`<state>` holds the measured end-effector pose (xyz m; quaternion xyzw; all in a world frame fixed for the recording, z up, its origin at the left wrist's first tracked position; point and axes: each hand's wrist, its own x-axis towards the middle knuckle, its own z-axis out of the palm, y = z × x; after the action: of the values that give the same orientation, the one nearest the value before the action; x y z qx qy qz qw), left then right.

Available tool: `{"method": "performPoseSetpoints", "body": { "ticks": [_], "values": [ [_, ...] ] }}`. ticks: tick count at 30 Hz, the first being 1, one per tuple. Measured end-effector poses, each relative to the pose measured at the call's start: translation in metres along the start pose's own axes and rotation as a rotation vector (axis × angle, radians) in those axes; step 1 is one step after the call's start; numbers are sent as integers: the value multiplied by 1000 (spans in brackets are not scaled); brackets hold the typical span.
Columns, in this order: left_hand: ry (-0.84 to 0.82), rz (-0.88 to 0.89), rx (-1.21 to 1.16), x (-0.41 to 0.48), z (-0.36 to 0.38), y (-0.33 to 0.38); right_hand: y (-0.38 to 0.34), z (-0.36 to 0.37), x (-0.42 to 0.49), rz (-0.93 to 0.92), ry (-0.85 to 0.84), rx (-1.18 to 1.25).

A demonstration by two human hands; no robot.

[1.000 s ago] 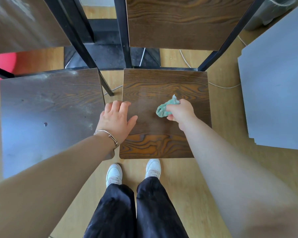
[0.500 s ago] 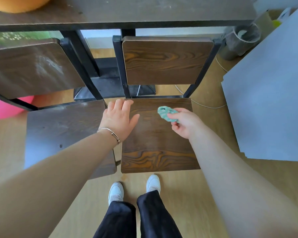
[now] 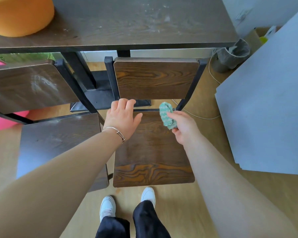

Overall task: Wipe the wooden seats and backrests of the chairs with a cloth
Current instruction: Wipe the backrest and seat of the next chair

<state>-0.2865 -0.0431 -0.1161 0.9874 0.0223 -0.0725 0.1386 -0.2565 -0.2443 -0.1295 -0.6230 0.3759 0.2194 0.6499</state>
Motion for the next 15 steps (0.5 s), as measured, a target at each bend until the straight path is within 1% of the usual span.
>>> {"method": "performPoseSetpoints", "body": {
  "ticks": [4, 7, 9, 12, 15],
  "values": [
    [15, 3, 1, 20, 0, 15, -16, -1, 9, -20, -82, 46],
    [40, 0, 1, 32, -5, 22, -37, -2, 6, -40, -78, 47],
    [58, 4, -1, 39, -11, 24, -57, -8, 5, -121, -34, 20],
    [80, 0, 20, 51, -23, 25, -96, -24, 6, -314, 72, -30],
    [93, -6, 49, 63, -36, 30, -139, -42, 13, -503, 260, -146]
  ]
}}
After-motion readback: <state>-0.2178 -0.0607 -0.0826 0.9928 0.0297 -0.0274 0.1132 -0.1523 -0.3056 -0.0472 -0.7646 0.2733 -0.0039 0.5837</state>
